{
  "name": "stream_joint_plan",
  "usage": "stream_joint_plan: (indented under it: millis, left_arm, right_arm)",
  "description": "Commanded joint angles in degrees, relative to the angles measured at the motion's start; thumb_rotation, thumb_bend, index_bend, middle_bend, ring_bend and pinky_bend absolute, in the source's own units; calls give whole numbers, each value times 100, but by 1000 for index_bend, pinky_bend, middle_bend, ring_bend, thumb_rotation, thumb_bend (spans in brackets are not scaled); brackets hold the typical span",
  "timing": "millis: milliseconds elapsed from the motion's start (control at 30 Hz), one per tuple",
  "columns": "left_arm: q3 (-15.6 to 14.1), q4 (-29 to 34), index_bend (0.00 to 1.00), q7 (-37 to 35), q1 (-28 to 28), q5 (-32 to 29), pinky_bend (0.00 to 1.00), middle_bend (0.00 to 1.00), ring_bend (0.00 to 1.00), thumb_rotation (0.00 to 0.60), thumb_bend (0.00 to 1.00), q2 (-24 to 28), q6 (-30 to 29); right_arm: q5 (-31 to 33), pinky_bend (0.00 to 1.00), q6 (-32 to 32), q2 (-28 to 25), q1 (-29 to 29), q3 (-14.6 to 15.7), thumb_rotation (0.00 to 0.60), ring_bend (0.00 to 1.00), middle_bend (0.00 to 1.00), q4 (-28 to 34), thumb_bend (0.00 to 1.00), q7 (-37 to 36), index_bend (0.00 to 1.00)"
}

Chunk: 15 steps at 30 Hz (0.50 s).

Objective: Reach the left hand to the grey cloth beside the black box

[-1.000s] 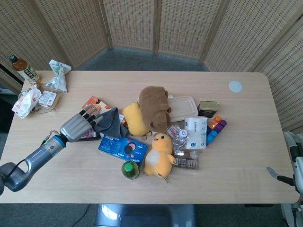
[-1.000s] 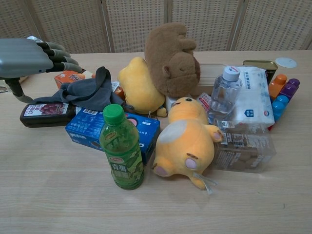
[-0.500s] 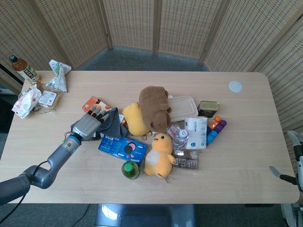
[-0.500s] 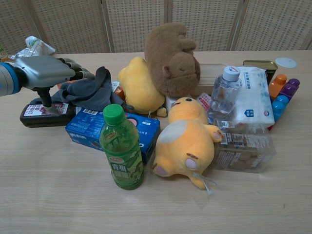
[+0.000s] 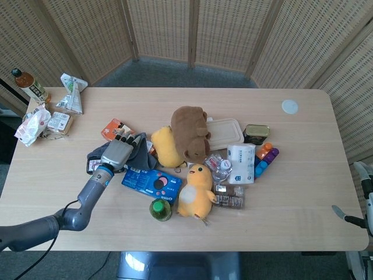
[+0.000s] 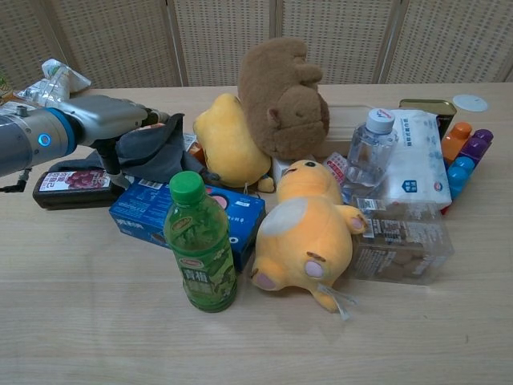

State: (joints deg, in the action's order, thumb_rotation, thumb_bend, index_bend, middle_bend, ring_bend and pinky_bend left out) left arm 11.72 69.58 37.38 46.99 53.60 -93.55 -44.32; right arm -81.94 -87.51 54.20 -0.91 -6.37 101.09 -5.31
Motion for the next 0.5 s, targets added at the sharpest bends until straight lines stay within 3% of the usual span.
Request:
stream_joint_plan:
  millis: [33,333,400,467,500]
  left_arm:
    - [16,-22,0,112,101,-144,0,0,0,600,125,-118,-122]
    - [-169,-328,21,366,185,-369,18,0,0,600,111,-461,-458]
    - [-237,-476,186,401,171,-219,170,98,69,600,91,-588,-669]
    - [-295,-605,502,400,161,-69,436,393,317,600,71,-692,-812]
    - [-332,-683,607,362,155,65,519,506,425,600,69,-748,-896]
  right_arm:
    - [5,0,-2,0,1,-4,600,0,0,-1,0,-3,0]
    - [8,0,-17,-25,13,-14,600,0,0,-5,0,-70,0]
    - [-1,0,-21,-32,15,-13,600,0,0,-3,0,-83,0]
    - [-11,0,-21,-36,17,-9,600,0,0,1,0,-92,0]
    - [-17,0,-19,-39,18,-6,600,0,0,6,0,-107,0]
